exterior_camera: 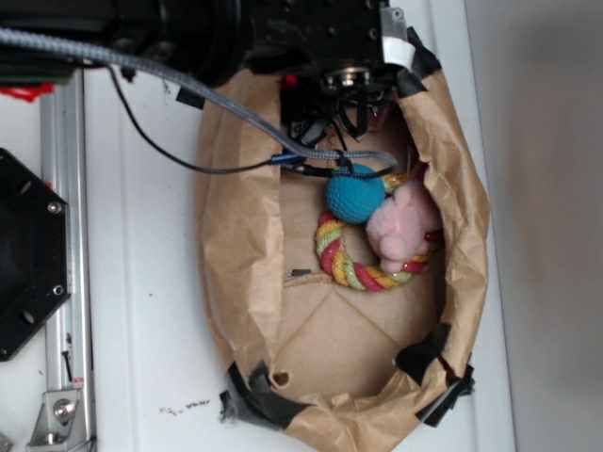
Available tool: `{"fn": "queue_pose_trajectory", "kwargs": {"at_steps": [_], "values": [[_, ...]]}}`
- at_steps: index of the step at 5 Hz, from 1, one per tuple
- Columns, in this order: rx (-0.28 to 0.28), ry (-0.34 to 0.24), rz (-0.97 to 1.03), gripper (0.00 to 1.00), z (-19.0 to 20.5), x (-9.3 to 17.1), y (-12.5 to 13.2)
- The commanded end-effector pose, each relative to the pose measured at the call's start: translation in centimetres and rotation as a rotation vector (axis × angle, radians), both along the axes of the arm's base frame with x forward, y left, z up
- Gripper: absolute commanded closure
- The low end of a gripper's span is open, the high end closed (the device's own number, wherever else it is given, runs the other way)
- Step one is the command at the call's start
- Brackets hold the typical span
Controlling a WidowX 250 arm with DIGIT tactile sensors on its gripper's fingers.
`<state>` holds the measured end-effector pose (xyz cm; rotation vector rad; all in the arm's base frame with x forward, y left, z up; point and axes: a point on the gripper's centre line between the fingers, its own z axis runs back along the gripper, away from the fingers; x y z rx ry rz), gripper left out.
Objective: Grab the red paper.
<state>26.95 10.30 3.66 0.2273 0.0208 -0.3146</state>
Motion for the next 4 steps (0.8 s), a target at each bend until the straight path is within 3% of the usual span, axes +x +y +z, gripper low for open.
{"fn": "queue_pose_trajectory", "kwargs": {"at_steps": [1, 3, 4], "values": [[0.022, -0.043, 0.017, 1.0, 0.9, -0.3, 0.7], [-0.031, -0.026, 0.025, 1.0, 1.4, -0.5, -0.7], [-0.137, -0.038, -0.039, 1.0, 4.6, 0.1, -5.6]]}}
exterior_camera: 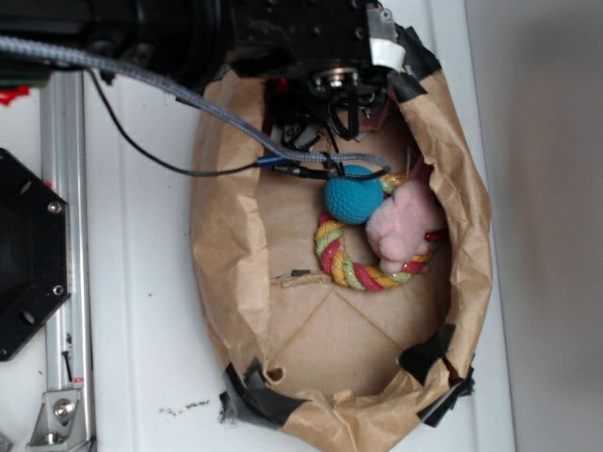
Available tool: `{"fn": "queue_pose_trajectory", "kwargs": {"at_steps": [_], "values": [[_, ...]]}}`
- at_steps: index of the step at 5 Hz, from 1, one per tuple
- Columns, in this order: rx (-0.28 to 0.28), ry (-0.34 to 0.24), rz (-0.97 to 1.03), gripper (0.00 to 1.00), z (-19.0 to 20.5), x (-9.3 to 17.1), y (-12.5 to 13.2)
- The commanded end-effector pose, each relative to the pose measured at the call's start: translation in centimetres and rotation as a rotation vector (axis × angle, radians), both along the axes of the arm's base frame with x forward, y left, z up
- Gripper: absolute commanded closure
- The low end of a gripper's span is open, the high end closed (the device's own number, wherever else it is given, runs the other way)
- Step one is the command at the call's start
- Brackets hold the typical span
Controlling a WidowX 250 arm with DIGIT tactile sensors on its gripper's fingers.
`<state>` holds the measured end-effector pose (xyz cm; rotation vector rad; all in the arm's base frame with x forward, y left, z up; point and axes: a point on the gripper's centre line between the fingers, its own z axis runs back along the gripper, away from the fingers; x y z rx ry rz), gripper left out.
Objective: Grab the red paper.
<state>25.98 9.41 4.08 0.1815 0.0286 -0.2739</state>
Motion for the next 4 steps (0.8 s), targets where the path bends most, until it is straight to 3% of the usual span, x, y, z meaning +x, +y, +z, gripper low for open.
{"fn": "queue_pose_trajectory", "kwargs": {"at_steps": [1, 3, 4], "values": [[-0.133, -0.073, -0.075, 1.0, 8.0, 1.4, -9.5], [-0.108, -0.06, -0.037, 1.0, 8.8, 1.4, -9.4], [-0.125, -0.084, 0.019, 0.0, 9.7, 0.6, -7.8]]}}
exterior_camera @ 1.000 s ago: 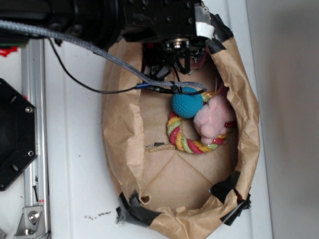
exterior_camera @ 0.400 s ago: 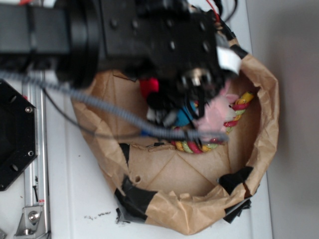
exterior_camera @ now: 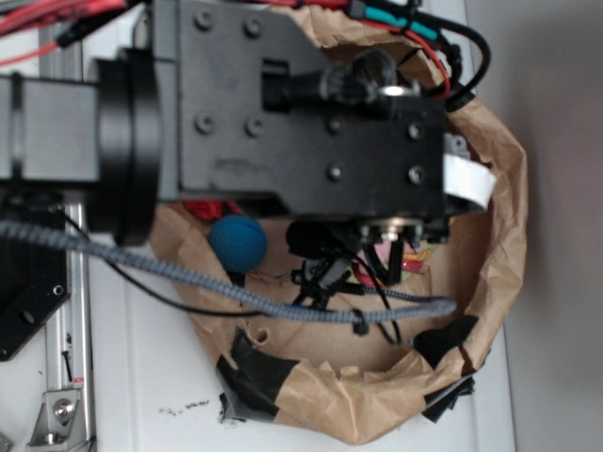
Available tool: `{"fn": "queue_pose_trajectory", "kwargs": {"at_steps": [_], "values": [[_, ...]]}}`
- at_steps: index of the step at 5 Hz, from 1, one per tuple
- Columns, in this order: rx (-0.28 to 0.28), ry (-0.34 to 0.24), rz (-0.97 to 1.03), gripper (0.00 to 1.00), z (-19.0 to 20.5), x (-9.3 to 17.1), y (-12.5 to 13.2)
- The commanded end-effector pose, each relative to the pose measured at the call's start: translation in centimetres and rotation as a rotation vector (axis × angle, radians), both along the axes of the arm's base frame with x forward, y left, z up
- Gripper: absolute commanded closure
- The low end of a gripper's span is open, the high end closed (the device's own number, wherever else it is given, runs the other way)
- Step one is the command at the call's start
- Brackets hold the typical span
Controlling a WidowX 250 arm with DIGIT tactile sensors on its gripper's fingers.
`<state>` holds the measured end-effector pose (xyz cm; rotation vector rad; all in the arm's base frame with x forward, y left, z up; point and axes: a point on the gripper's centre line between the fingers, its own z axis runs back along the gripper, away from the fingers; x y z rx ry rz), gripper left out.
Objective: Grab the red paper.
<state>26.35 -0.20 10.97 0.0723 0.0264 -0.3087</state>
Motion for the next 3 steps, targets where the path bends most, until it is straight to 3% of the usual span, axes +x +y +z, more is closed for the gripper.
{"fn": "queue_pose_trajectory", "kwargs": {"at_steps": [1, 3], "values": [[-0.023, -0.036, 0.092, 0.0, 1.5, -1.6, 4.9], [-0.023, 0.007, -0.058, 0.0, -1.1, -2.9, 7.3]]}}
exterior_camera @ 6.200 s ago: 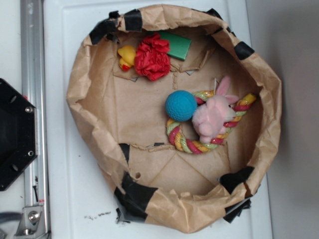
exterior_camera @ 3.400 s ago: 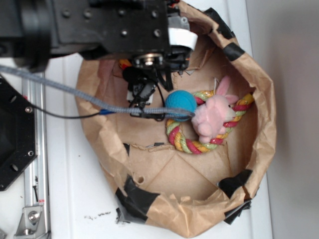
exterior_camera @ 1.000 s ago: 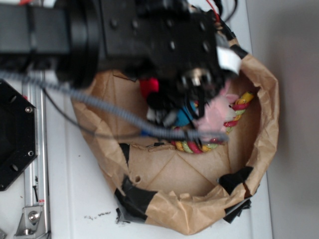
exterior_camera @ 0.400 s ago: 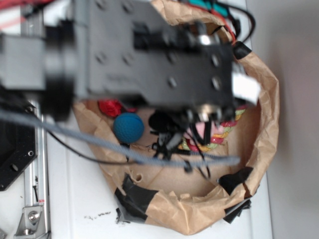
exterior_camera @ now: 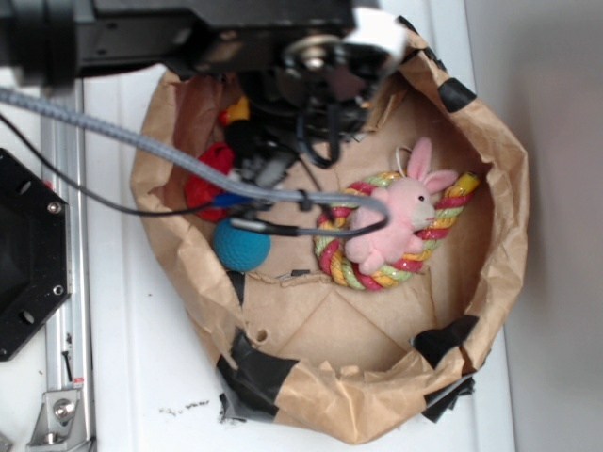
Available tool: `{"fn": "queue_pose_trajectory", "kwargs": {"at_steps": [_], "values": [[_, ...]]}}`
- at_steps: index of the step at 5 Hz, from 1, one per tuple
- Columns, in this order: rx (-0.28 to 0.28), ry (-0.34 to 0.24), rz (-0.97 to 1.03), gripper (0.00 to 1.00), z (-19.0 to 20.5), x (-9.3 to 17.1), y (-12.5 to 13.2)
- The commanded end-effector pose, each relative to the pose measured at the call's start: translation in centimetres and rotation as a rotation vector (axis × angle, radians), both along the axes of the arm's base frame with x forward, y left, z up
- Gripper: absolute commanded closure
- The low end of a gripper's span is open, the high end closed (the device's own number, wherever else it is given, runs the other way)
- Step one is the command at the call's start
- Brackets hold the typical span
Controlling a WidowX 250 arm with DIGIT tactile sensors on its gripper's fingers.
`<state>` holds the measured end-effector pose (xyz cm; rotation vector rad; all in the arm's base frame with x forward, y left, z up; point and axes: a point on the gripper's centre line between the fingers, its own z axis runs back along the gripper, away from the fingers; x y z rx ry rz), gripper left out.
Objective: Grab the red paper.
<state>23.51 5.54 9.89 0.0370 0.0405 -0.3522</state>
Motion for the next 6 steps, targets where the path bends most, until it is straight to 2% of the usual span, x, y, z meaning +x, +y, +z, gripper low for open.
{"fn": "queue_pose_trajectory", "kwargs": {"at_steps": [1, 2, 4, 5, 6], "values": [[0.033, 0.003, -0.055, 0.0, -0.9, -0.7, 0.9], [0.046, 0.027, -0.068, 0.0, -1.9, -1.0, 0.7], [-0.043, 0.077, -0.193, 0.0, -2.8, -2.4, -1.7], [-0.087, 0.101, -0.25, 0.0, -3.2, -2.7, -4.1], [-0.073, 0.169, -0.241, 0.0, -5.2, -2.6, -5.0]]}}
